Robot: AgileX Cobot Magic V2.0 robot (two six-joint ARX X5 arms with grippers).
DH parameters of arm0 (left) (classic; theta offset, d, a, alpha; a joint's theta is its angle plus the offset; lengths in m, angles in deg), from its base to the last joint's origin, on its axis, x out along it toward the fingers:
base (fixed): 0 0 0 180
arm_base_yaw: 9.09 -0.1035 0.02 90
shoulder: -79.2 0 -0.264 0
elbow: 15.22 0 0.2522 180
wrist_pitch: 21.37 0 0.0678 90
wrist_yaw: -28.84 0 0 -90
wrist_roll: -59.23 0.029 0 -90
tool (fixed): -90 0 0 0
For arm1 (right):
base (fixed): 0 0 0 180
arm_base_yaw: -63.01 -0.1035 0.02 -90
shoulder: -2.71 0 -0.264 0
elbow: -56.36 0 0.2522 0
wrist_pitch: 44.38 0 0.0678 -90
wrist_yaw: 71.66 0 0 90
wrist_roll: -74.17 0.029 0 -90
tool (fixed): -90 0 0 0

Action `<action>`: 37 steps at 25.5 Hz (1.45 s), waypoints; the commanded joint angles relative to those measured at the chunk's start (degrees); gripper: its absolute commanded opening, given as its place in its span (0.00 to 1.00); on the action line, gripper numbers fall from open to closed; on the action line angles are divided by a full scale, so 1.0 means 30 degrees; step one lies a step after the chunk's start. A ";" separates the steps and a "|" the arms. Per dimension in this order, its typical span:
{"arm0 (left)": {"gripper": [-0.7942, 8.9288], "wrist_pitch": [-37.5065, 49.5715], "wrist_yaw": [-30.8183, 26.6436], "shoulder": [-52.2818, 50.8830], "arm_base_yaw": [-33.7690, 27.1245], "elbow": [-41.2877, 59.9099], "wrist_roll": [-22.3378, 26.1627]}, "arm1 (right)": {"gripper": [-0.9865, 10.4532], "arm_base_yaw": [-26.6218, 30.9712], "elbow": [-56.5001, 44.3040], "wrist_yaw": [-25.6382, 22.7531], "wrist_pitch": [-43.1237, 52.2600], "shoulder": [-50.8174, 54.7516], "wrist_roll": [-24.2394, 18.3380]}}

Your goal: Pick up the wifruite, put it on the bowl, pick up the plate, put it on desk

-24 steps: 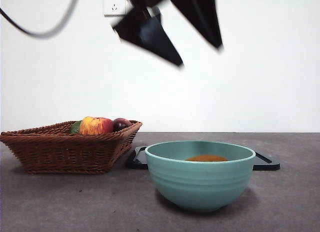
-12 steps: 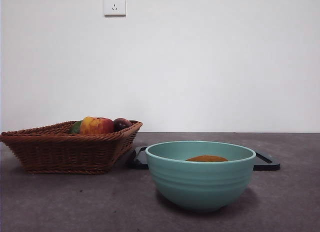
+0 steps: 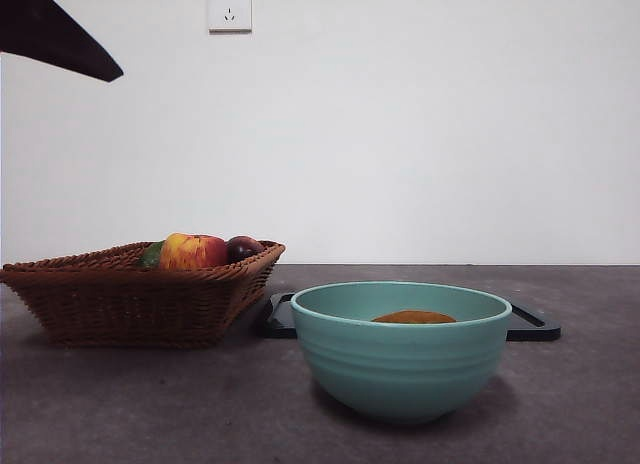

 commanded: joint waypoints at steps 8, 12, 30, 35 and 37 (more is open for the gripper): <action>0.44 0.0197 0.0532 0.0029 0.0175 -0.0102 0.0379 | 0.46 -0.0102 0.0226 0.0000 0.0189 -0.0248 0.0714; 0.44 0.0204 0.0532 0.0029 0.0175 -0.0102 0.0379 | 0.46 -0.0117 -0.0787 0.0022 0.1100 -0.0656 0.1967; 0.44 0.0219 0.0525 0.0029 0.0168 -0.0102 0.0503 | 0.37 -0.4204 -0.6812 -0.2382 1.1701 -0.5763 0.6594; 0.44 0.0211 0.0525 0.0029 0.0168 -0.0102 0.0503 | 0.36 -0.4969 -0.6812 -0.3876 1.3821 -0.7949 0.6601; 0.44 0.0211 0.0525 0.0029 0.0168 -0.0102 0.0503 | 0.31 -0.5209 -0.6812 -0.4510 1.4462 -0.8735 0.6601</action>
